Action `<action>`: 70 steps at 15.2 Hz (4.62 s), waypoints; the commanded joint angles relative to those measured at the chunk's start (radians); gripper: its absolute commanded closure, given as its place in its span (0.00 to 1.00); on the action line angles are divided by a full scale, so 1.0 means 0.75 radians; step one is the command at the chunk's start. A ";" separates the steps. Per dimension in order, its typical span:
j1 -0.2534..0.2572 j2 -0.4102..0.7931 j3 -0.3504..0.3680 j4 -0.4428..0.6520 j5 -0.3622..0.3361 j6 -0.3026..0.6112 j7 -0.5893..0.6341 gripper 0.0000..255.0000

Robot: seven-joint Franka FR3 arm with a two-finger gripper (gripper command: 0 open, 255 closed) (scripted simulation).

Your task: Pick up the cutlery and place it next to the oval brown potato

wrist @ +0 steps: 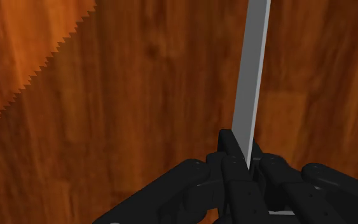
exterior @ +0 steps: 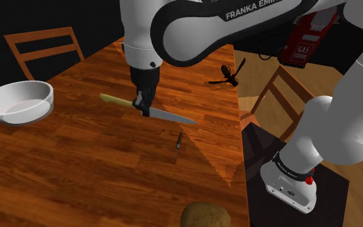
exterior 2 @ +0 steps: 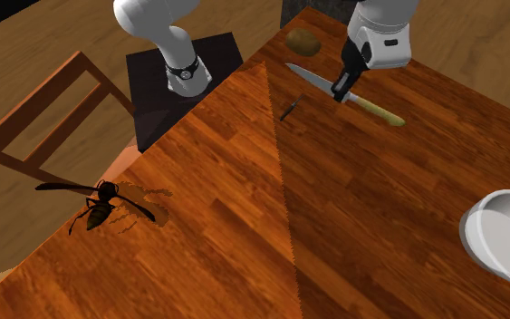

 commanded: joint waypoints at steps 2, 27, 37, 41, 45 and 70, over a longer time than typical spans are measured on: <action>0.045 -0.034 0.042 -0.031 0.009 -0.003 0.085 1.00; 0.463 0.118 0.433 0.128 -0.107 -0.053 0.933 1.00; 0.566 0.257 0.464 0.171 -0.207 0.007 1.102 1.00; 0.571 0.283 0.457 0.128 -0.229 0.070 1.117 1.00; 0.577 0.314 0.448 0.090 -0.254 0.132 1.134 1.00; 0.594 0.379 0.427 0.034 -0.309 0.240 1.172 0.00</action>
